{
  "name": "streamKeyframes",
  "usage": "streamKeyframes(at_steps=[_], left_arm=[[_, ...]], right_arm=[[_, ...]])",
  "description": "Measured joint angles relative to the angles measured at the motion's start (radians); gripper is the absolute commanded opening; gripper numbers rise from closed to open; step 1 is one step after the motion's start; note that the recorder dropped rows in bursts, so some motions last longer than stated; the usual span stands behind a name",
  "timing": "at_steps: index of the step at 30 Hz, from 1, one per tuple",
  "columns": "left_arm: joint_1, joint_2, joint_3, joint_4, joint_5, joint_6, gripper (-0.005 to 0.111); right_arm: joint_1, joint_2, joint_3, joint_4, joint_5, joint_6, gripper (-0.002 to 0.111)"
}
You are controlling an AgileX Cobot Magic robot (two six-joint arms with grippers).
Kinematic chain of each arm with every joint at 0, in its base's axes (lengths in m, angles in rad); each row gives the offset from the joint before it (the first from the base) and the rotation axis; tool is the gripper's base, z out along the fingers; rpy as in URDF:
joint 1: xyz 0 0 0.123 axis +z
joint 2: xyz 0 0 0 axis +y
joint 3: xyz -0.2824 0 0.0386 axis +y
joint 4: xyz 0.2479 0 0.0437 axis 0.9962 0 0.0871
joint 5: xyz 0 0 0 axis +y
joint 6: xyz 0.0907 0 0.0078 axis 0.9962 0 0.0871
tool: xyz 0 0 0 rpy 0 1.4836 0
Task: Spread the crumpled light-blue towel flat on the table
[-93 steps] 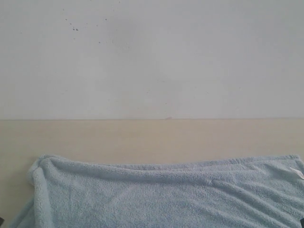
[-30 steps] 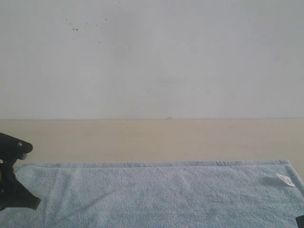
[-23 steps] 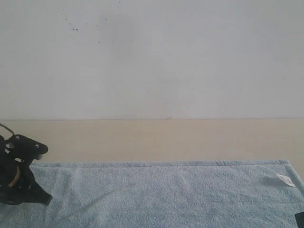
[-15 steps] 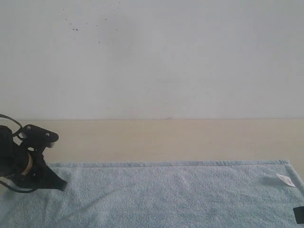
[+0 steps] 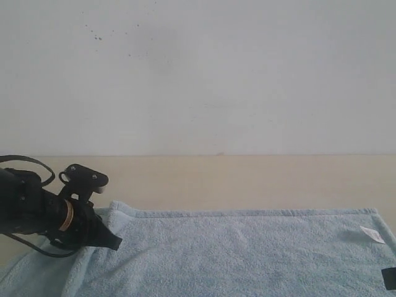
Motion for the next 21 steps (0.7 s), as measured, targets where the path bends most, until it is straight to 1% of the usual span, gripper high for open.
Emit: streamKeyframes(at_steps=[2,4,7,12,16,21], left_arm=[[-0.004,-0.004,-0.004,0.0,0.013,0.0,0.004],[-0.004,-0.013,-0.006,0.007,0.056,0.0,0.004],[0.014,-0.035,-0.01,0.007,0.116,0.0,0.004],[0.067,-0.075,-0.019,0.007,0.115,0.002,0.004],[0.1,-0.075,-0.032,0.007,0.094,0.002,0.004],[0.124,-0.073,-0.058,0.007,0.065,0.002,0.004]], right_arm=[[0.0,0.0,0.0,0.0,0.0,0.0,0.0],[0.0,0.0,0.0,0.0,0.0,0.0,0.0],[0.0,0.0,0.0,0.0,-0.002,0.0,0.0],[0.0,0.0,0.0,0.002,-0.006,0.0,0.0],[0.0,0.0,0.0,0.002,-0.008,0.0,0.0],[0.0,0.0,0.0,0.002,-0.01,0.0,0.0]])
